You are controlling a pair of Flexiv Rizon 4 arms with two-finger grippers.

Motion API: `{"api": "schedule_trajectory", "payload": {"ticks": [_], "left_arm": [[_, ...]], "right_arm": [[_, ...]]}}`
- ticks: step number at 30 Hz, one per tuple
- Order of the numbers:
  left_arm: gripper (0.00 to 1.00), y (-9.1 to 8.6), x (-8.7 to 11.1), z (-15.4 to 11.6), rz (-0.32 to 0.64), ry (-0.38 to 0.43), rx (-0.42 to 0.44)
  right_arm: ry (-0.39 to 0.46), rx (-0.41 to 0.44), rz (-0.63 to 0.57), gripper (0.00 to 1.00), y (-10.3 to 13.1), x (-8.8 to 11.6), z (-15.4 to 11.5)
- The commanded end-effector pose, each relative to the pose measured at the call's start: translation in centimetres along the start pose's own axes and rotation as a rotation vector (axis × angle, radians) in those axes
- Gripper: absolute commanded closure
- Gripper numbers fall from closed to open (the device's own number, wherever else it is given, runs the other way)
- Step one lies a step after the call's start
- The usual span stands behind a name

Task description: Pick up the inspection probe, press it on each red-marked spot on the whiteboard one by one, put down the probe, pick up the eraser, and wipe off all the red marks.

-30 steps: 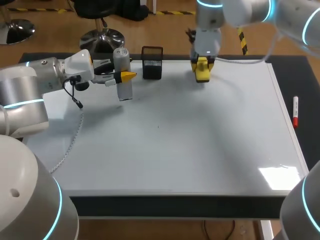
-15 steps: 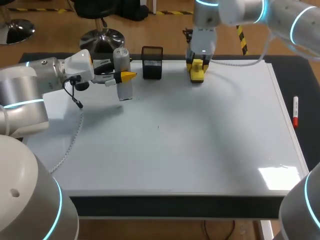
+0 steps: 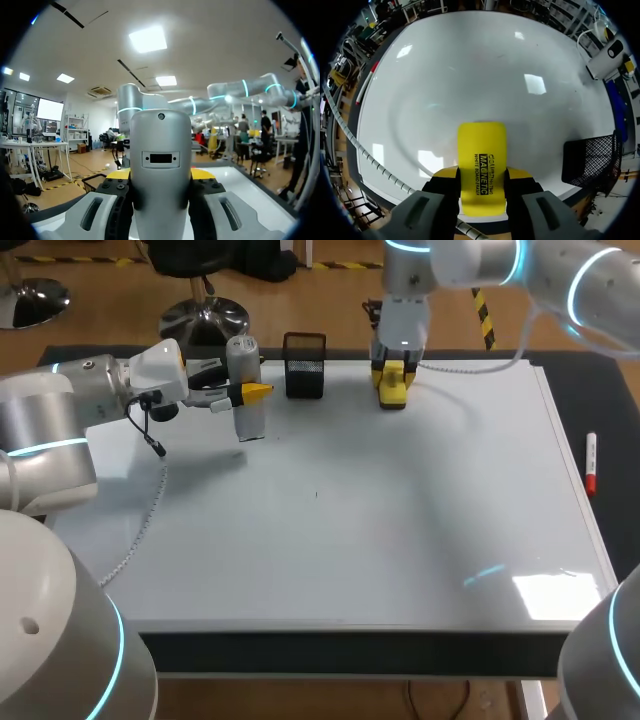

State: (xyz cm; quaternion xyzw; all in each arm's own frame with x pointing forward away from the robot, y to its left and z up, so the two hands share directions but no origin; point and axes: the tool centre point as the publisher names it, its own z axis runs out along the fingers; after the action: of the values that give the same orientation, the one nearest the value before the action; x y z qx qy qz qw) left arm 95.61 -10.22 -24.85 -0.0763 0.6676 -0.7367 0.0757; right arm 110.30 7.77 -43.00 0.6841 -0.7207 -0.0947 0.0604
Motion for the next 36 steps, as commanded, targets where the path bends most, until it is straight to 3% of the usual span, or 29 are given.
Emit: {"api": "schedule_trajectory", "payload": {"ticks": [1, 2, 3, 4, 5, 18, 23, 28, 36], "left_arm": [[1.0, 0.0, 0.0, 0.0, 0.001, 0.001, 0.002], [1.0, 0.0, 0.0, 0.0, 0.001, 0.001, 0.002], [1.0, 0.0, 0.0, 0.0, 0.001, 0.001, 0.002], [1.0, 0.0, 0.0, 0.0, 0.001, 0.001, 0.002], [1.0, 0.0, 0.0, 0.0, 0.001, 0.001, 0.002], [1.0, 0.0, 0.0, 0.0, 0.001, 0.001, 0.002], [1.0, 0.0, 0.0, 0.0, 0.001, 0.001, 0.002], [1.0, 0.0, 0.0, 0.0, 0.001, 0.001, 0.002], [1.0, 0.0, 0.0, 0.0, 0.001, 0.001, 0.002]], "right_arm": [[0.011, -0.005, -0.002, 0.97, -0.1, 0.3, 0.0], [0.012, -0.005, -0.002, 0.68, 0.0, 0.3, 0.0], [0.013, -0.004, -0.001, 0.2, 0.0, 0.4, -0.1], [0.014, -0.003, -0.001, 0.15, 0.0, 0.4, -0.1], [0.014, -0.001, -0.001, 0.0, 0.0, 0.5, -0.2], [-0.021, 0.077, 0.045, 0.0, 1.4, 1.9, -3.9], [-0.039, 0.135, 0.12, 0.0, 2.3, 3.4, -6.2], [-0.109, 0.144, 0.208, 0.0, 2.7, 5.1, -8.2], [-0.153, 0.136, 0.309, 0.0, 3.4, 6.8, -11.2]]}}
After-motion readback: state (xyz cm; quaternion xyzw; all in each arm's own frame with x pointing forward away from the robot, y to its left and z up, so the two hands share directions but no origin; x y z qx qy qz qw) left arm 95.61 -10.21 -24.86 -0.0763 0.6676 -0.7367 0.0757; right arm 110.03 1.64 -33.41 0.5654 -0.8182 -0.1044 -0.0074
